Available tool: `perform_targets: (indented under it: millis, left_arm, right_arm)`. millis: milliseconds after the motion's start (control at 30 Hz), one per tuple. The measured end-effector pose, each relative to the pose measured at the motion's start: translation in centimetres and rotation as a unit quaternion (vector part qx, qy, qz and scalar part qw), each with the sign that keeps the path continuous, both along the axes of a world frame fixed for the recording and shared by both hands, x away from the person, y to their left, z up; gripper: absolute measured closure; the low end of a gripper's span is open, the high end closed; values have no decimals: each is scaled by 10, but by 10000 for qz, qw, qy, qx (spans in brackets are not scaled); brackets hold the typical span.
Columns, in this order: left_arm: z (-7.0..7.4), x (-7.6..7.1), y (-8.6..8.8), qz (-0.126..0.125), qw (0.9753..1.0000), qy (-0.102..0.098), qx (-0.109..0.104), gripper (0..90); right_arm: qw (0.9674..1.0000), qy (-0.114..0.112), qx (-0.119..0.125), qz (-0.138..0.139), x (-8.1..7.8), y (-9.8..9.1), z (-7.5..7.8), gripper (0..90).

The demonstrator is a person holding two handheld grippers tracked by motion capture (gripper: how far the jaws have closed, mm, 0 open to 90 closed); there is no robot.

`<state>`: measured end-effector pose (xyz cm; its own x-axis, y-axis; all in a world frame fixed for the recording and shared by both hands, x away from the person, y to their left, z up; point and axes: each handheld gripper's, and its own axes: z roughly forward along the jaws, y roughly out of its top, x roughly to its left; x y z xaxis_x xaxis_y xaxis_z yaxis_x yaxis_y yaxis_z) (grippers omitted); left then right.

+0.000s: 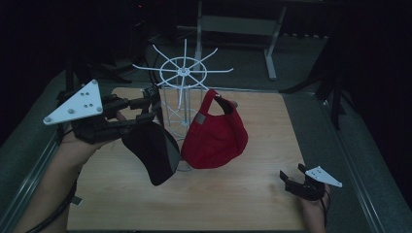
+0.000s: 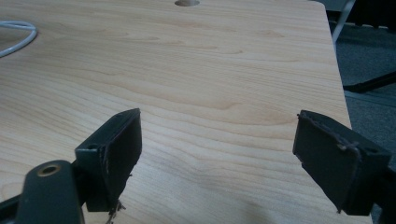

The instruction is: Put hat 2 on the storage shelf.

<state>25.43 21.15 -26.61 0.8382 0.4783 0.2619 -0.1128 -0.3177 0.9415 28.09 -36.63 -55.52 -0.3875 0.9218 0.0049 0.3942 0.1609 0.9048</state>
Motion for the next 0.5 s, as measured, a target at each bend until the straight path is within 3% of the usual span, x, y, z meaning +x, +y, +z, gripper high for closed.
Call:
perform_targets:
  millis: [500]
  left_arm:
    - [-30,-5,17,85,9997,202,-86,645]
  right_arm:
    - [10000,-11,11,7,0,0,0,155]
